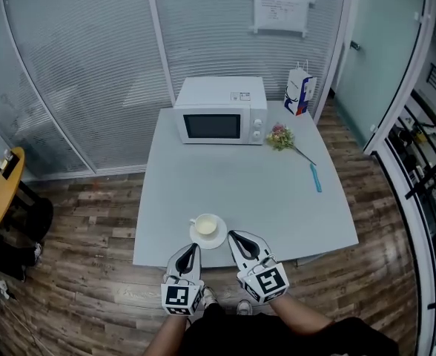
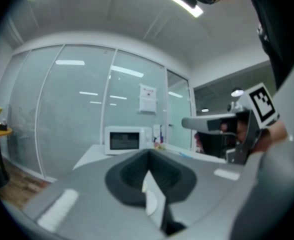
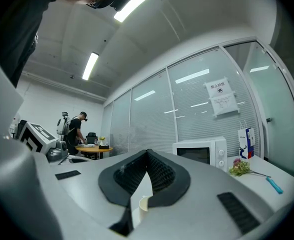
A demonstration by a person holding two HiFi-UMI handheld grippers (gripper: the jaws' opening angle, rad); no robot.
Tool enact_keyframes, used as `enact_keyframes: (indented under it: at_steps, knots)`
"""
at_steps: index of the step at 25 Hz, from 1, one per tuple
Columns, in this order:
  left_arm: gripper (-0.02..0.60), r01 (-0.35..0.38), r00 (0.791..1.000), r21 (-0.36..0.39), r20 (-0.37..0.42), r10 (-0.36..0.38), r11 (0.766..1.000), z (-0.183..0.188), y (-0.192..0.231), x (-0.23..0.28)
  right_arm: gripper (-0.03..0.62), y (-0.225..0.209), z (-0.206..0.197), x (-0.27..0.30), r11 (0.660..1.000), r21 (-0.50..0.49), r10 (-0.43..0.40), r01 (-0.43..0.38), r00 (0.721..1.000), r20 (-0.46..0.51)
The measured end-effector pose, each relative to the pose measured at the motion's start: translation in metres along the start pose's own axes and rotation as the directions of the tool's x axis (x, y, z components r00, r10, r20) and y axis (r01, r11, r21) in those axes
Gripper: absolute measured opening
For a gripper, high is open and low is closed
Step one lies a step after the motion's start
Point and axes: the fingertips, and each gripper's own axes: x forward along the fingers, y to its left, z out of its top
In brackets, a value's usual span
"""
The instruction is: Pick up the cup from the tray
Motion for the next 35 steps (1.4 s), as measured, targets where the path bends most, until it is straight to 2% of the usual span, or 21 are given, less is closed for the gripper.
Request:
enact_keyframes:
  at_steps: [10,17,22,25,29,32,35]
  knots:
    - [0.005,0.072,0.997,-0.005,-0.008,-0.072,0.997,-0.007,0.060,0.036,0.003,-0.001,-0.008,0.063,0.998,-0.031,-0.062,0.061,0.998,-0.017]
    - [0.005,0.131,0.991,0.028,-0.044,-0.130,0.991,-0.022,0.073,0.051,0.003,-0.004,-0.025,0.075,0.991,-0.033,-0.131,0.130,0.989,-0.064]
    - [0.027,0.159,0.984,0.027,-0.082,-0.156,0.987,-0.040,0.074,0.064,0.003,-0.016,-0.039,0.083,0.989,-0.033,-0.147,0.144,0.984,-0.105]
    - [0.090,0.152,0.982,0.020,-0.119,-0.148,0.988,-0.059,0.074,0.069,0.003,-0.020,-0.051,0.086,0.989,-0.031,-0.148,0.145,0.980,-0.137]
    - [0.278,0.163,0.969,-0.002,-0.189,-0.161,0.987,-0.092,0.070,0.076,0.003,-0.023,-0.069,0.086,0.989,-0.024,-0.147,0.145,0.973,-0.178]
    - [0.365,0.216,0.944,-0.015,-0.254,-0.212,0.976,-0.118,0.056,0.082,0.003,-0.026,-0.083,0.085,0.989,-0.008,-0.145,0.146,0.968,-0.207]
    - [0.398,0.260,0.916,0.007,-0.319,-0.244,0.966,-0.144,0.041,0.088,0.003,-0.031,-0.098,0.082,0.989,0.007,-0.144,0.149,0.962,-0.234]
